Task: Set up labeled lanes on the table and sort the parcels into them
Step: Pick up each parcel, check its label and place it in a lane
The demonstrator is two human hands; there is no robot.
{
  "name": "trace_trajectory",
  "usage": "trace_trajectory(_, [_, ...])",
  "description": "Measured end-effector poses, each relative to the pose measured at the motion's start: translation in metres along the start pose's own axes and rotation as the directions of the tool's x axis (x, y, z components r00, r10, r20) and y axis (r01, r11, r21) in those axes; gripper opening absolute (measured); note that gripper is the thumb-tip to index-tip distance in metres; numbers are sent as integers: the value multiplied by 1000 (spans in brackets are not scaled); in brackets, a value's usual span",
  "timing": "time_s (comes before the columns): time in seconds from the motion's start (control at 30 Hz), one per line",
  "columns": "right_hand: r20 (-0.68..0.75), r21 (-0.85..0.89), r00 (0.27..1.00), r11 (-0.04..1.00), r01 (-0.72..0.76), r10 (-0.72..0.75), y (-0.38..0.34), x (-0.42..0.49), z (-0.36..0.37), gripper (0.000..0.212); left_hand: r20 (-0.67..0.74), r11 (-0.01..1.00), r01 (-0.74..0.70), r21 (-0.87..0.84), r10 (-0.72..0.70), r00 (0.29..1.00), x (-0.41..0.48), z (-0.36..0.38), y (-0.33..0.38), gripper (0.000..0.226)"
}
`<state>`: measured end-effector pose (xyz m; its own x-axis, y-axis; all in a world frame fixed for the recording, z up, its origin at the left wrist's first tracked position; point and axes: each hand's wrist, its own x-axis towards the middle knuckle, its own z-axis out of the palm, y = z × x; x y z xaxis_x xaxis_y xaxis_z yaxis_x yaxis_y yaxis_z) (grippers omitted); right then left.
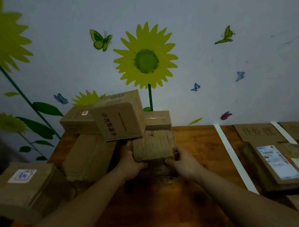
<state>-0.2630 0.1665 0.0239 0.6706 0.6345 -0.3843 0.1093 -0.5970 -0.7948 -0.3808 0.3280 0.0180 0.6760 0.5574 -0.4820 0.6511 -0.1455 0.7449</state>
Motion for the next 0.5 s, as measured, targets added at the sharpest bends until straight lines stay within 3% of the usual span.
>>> trace_trajectory(0.17, [-23, 30, 997, 997, 76, -75, 11, -34, -22, 42, -86, 995, -6, -96, -3, 996, -47, 28, 10, 48])
trace_trajectory(0.37, [-92, 133, 984, 977, 166, -155, 34, -70, -52, 51, -165, 926, -125, -357, 69, 984, -108, 71, 32, 59])
trace_trajectory(0.5, [-109, 224, 975, 950, 216, -196, 29, -114, -65, 47, -184, 910, -216, -354, 159, 970, -137, 80, 36, 76])
